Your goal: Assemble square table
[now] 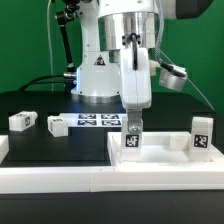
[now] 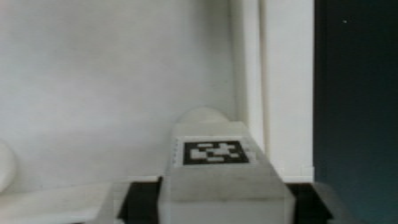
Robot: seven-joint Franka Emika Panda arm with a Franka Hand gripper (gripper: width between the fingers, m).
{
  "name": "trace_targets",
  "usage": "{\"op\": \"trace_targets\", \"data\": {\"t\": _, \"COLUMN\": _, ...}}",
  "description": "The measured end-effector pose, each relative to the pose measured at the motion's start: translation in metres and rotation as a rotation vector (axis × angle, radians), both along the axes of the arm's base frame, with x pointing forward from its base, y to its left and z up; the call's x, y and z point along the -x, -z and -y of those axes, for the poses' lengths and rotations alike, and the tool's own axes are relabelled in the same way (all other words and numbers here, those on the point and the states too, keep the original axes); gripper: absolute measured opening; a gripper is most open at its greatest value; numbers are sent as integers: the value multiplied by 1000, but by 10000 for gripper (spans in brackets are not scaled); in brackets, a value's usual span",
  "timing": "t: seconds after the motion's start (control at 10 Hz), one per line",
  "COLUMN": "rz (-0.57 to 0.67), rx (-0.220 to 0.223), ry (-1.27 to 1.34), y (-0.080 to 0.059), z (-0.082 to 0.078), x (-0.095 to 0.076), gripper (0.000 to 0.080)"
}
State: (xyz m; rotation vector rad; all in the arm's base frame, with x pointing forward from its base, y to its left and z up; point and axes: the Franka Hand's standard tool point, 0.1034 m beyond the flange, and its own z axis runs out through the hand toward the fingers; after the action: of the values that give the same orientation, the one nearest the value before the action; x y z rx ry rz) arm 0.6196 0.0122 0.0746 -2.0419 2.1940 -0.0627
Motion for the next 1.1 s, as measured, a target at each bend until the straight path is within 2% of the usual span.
{"op": "trace_targets", "data": {"t": 0.1, "rz": 1, "rx": 2, "ry": -20, "y": 0, "z": 0, "x": 0, "gripper": 383}}
{"op": "trace_targets", "data": {"t": 0.2, "rz": 3, "rx": 7, "ry": -53, "y": 0, "z": 0, "x": 0, "gripper": 522}}
{"op": "trace_targets", "data": {"t": 0.3, "rz": 2, "rx": 8, "ry": -69, "y": 0, "z": -2, "x": 0, "gripper": 609}}
{"op": "trace_targets", "data": {"t": 0.6, "rz": 24, "rx": 50, "ry": -373, "y": 0, "z": -2, "x": 0, "gripper": 648}}
{"op": "trace_targets", "data": {"t": 1.0, "rz": 44, "rx": 90, "ry": -671, "y": 0, "z": -2, "x": 0, "gripper": 649}}
{"op": "trace_targets", "data": {"t": 1.1, "rz": 48, "rx": 114, "ry": -801, "y": 0, "z": -2, "x": 0, "gripper": 649}}
